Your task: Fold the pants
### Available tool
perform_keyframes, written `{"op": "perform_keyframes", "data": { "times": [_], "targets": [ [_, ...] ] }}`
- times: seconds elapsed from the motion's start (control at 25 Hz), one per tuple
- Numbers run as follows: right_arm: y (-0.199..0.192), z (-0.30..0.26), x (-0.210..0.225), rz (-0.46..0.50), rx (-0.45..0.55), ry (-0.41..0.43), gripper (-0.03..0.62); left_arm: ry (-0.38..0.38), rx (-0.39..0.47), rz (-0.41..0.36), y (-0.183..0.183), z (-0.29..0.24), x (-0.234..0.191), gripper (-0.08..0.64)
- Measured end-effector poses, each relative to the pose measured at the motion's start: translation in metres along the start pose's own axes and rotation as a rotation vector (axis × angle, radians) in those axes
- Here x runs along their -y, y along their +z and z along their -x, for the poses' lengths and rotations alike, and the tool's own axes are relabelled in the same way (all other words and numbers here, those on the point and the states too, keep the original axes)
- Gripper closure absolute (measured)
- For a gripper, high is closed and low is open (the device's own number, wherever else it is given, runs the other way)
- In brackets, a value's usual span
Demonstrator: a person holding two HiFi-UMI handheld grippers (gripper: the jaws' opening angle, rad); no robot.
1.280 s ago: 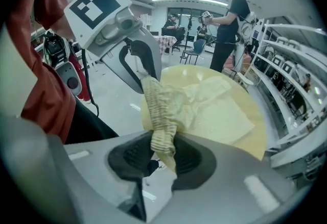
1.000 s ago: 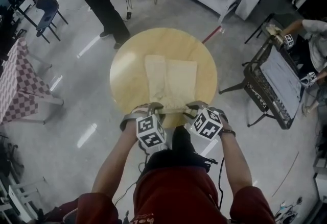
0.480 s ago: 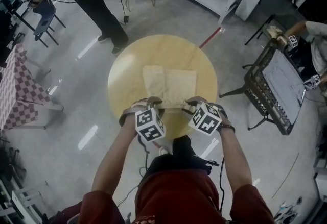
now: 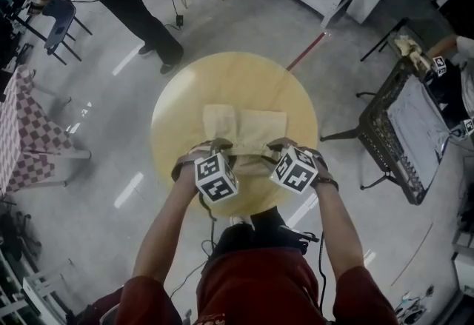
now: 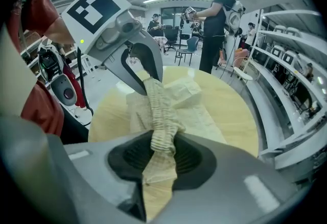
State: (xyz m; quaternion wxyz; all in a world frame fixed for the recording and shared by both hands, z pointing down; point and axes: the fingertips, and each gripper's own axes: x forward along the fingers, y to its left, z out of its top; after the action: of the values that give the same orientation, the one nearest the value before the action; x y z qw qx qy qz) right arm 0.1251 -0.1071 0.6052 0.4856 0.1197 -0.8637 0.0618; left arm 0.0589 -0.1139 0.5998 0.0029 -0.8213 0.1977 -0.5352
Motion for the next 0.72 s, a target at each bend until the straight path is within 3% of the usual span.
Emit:
{"op": "perform_keyframes", "data": {
  "times": [0.72],
  "targets": [
    [-0.009, -0.036, 0.056, -0.034, -0.003, 0.092, 0.485, -0.061, -0.082, 0.041, 0.000, -0.057, -0.047, 0.448]
  ]
}}
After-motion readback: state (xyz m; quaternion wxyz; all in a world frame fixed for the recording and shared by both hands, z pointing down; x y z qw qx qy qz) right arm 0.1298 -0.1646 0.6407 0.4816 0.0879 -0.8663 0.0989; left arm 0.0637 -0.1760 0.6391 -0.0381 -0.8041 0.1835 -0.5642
